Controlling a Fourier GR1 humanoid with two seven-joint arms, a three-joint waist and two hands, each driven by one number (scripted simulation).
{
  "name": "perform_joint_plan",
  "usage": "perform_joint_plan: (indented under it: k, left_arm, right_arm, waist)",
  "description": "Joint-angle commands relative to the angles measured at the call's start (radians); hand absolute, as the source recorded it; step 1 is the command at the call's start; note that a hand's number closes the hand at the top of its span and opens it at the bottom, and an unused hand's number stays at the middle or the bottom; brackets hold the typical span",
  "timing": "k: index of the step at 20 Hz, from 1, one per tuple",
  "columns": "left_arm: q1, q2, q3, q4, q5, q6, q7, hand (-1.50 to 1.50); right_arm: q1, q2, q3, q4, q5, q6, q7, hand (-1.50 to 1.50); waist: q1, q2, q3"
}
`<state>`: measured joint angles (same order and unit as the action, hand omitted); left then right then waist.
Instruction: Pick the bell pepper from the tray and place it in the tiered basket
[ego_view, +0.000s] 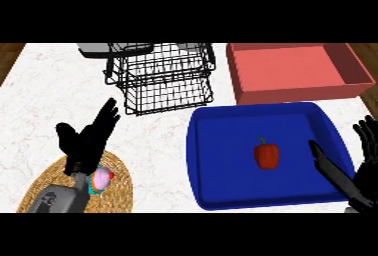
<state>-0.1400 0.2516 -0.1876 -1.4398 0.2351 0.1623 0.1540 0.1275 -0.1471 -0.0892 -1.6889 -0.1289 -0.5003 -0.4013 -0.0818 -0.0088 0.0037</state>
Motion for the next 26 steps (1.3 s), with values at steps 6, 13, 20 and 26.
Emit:
perform_joint_plan:
  k: [6, 13, 20, 26]
  left_arm:
    - [-0.026, -0.006, -0.02, -0.042, 0.03, -0.074, 0.031, 0.0]
    - [-0.016, -0.002, -0.027, -0.06, 0.025, -0.079, 0.035, 0.0]
    - [-0.029, -0.013, -0.038, -0.06, 0.026, -0.096, 0.041, 0.0]
    - [-0.069, -0.022, -0.025, -0.018, 0.021, -0.094, 0.049, 0.0]
  right_arm:
    - [0.399, 0.038, 0.169, -0.138, 0.336, -0.161, -0.043, -1.5]
    - [0.645, 0.003, 0.184, -0.268, 0.68, -0.272, 0.297, -1.5]
    - [0.695, 0.106, 0.313, -0.497, 1.025, -0.1, 0.691, -1.5]
    - [0.542, 0.146, 0.442, -0.53, 1.321, 0.052, 1.042, -1.5]
  waist:
    - [0.064, 0.008, -0.007]
    - [0.086, 0.023, -0.013]
    - [0.117, 0.028, -0.012]
    - [0.112, 0.028, -0.01]
